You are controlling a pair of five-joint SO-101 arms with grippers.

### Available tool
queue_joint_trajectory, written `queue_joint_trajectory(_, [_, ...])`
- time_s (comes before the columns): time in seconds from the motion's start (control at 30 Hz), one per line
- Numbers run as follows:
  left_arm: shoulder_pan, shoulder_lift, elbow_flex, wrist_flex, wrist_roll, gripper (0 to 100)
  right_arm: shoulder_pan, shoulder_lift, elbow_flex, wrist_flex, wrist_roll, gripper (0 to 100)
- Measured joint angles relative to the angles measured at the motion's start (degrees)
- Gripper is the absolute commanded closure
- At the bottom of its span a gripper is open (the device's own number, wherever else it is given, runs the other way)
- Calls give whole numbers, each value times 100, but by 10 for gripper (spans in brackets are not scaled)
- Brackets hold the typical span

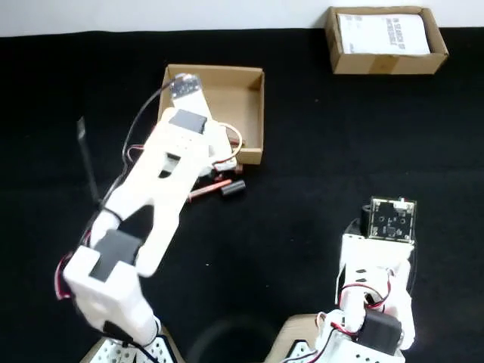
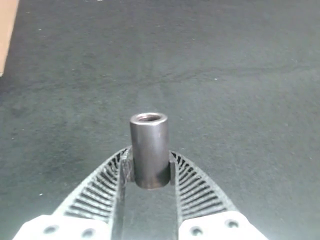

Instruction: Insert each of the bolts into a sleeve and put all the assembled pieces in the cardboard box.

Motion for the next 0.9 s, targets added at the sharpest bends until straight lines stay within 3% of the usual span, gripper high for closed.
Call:
queue_joint_trajectory(0.33, [35,-1380,1670,-123,316,992,-132,0,0,0,0,991])
queue_joint_trajectory(0.63, [-123,-2022,2963,-1960,2892,992,-967,0,62,0,0,991])
queue_joint_trajectory(0.9, [-149,-2031,3921,-3666,3393,963,-1099,0,176,0,519,991])
